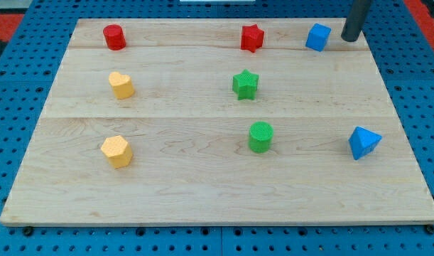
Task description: Move blue cube towards red star
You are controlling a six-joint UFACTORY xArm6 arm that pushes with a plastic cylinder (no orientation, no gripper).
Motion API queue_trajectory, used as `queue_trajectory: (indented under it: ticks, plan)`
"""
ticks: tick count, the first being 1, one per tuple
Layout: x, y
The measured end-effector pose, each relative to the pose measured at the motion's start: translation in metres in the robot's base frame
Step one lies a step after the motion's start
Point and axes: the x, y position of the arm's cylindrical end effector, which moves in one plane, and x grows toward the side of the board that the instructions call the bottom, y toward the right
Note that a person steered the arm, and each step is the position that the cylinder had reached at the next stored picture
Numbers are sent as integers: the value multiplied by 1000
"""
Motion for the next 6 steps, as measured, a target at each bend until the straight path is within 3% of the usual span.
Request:
queue_trajectory:
  ticks: [2,4,6]
  plan:
    - [3,-46]
    - [-29,-26]
    - [-11,-65]
